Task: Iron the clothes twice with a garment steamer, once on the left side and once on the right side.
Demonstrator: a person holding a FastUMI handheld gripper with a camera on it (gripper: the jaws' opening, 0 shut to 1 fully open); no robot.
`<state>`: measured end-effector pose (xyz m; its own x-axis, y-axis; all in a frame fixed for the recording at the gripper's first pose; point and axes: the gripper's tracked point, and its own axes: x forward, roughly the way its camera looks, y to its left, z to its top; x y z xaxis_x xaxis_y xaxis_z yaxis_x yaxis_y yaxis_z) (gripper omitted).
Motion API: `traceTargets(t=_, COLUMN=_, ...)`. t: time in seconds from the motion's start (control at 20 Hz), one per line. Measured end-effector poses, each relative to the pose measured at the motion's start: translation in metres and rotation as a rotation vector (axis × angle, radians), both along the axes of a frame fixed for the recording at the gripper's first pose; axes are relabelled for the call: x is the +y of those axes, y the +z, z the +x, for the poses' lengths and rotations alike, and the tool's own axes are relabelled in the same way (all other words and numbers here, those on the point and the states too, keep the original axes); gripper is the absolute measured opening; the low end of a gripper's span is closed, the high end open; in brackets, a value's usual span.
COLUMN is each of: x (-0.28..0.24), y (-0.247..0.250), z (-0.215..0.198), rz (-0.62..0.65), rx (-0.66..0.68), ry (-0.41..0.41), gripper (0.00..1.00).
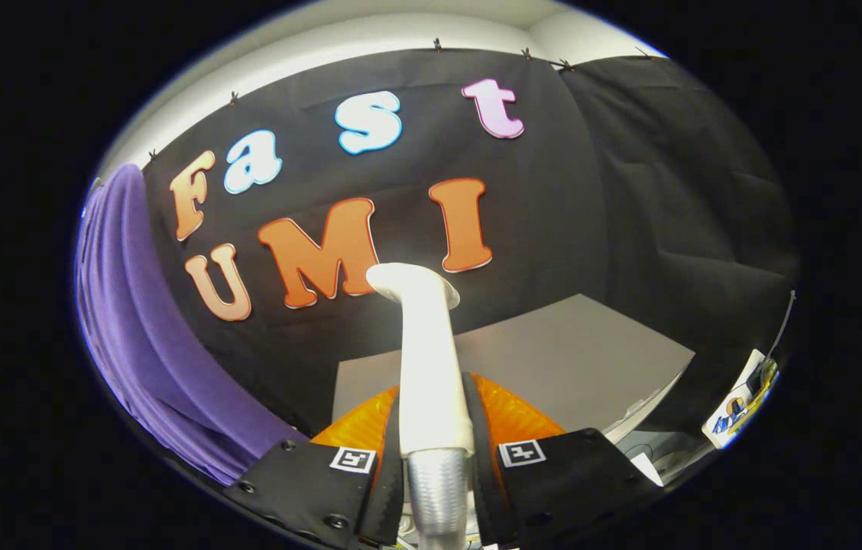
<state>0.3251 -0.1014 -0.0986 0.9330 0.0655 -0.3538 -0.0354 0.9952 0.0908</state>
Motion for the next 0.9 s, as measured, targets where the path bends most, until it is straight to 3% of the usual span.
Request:
traceTargets(t=0.3, x=0.037, y=0.067, z=-0.078, rz=-0.02, rx=-0.155, ry=0.02, gripper=0.45)
traceTargets(t=0.9, x=0.153, y=0.12, z=-0.202, rz=0.016, rx=-0.342, ry=0.057, gripper=0.45)
